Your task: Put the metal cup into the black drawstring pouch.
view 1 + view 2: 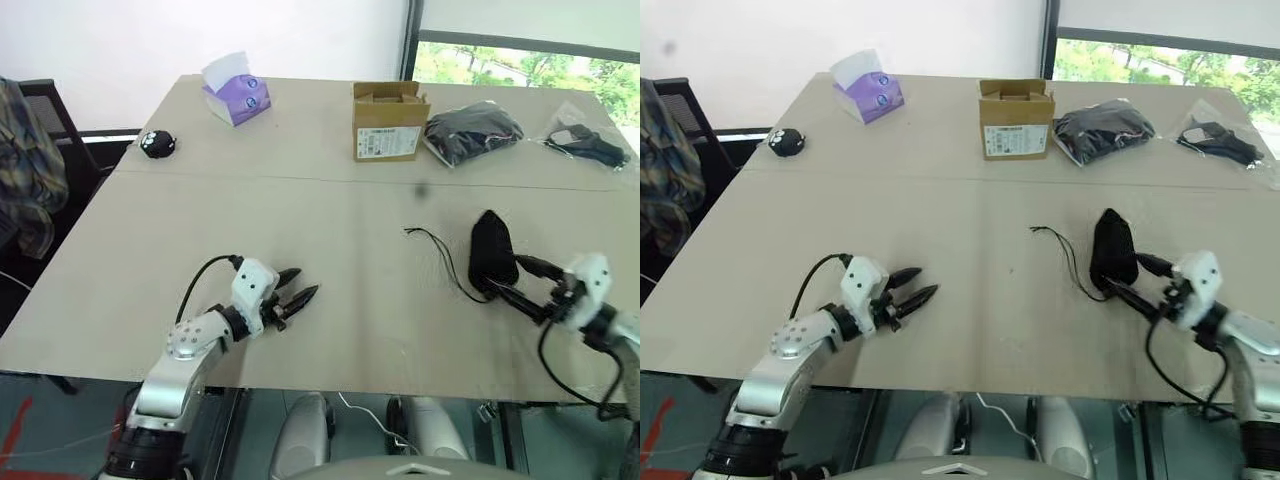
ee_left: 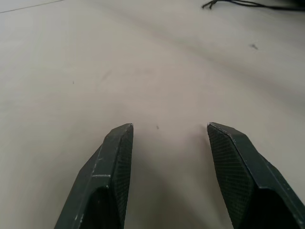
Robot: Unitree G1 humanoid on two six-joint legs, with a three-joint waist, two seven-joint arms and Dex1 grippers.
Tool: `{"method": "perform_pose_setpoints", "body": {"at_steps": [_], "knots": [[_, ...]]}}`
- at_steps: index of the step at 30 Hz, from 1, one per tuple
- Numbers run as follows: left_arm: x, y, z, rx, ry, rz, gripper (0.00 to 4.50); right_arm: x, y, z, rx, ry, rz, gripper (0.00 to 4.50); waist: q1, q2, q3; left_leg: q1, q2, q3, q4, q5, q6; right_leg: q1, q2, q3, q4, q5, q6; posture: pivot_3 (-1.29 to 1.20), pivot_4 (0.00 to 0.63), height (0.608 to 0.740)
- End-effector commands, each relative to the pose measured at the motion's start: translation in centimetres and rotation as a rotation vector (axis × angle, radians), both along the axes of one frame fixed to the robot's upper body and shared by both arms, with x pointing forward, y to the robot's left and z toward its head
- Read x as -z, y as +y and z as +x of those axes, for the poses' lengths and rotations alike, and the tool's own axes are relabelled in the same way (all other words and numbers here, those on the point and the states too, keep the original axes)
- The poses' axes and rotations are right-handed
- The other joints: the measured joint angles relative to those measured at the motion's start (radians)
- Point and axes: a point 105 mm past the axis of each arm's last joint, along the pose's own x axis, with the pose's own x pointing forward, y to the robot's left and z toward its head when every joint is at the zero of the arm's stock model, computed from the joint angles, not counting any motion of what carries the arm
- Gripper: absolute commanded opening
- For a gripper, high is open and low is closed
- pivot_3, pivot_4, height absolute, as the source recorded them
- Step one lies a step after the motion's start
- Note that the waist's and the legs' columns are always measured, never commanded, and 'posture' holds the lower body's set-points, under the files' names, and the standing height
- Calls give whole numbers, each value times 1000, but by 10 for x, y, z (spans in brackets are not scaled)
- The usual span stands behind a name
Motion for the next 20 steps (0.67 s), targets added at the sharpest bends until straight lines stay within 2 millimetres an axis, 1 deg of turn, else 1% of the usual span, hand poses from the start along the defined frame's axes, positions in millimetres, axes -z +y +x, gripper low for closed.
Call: {"method": "perform_pose_setpoints", "body": {"at_steps": [1,2,5,7,10,13,15,18,20], "knots": [[9,7,-6,-31,30,-5,2495,-1,-20,-6,-7,-11,-6,3745,-3,1,-1,0,0,0,0,0,0,0,0,0,1,0,0,0,150,715],[8,8,-7,-27,22,3,2495,1,-24,-7,-6,-7,-12,3745,-5,2,-1,1,0,0,0,0,0,0,1,1,1,0,0,0,150,715],[6,10,-9,-31,14,-2,2495,-3,-31,-9,-18,-12,27,3745,-12,4,-2,3,0,1,0,0,0,1,1,5,2,2,4,0,150,715],[4,13,-7,-48,14,-25,2495,-6,-28,-9,-44,-16,25,3745,-12,4,-2,3,0,1,-1,0,0,1,2,9,2,4,2,0,150,715],[2,14,-7,-47,7,-26,2495,-1,-25,-17,-88,11,-27,3745,-11,4,-2,3,0,1,-1,0,0,1,2,10,1,4,2,0,150,715],[3,17,-9,-49,10,-13,2495,8,-33,-29,-95,52,-72,3745,-7,4,-2,3,0,1,-2,0,0,1,2,10,0,4,2,0,150,715],[5,18,-11,-50,13,-9,2495,12,-42,-34,-68,67,-81,3745,-7,4,-2,3,0,1,-3,0,0,0,2,10,0,4,2,0,150,715],[6,20,-13,-44,10,6,2495,10,-51,-37,-30,65,-73,3745,-12,4,-2,4,0,2,-3,0,0,1,2,11,0,3,2,0,150,715],[6,19,-15,-32,8,6,2495,9,-54,-38,-22,62,-73,3745,-12,4,-2,5,0,3,-3,0,0,1,2,12,0,2,4,0,150,715]]}}
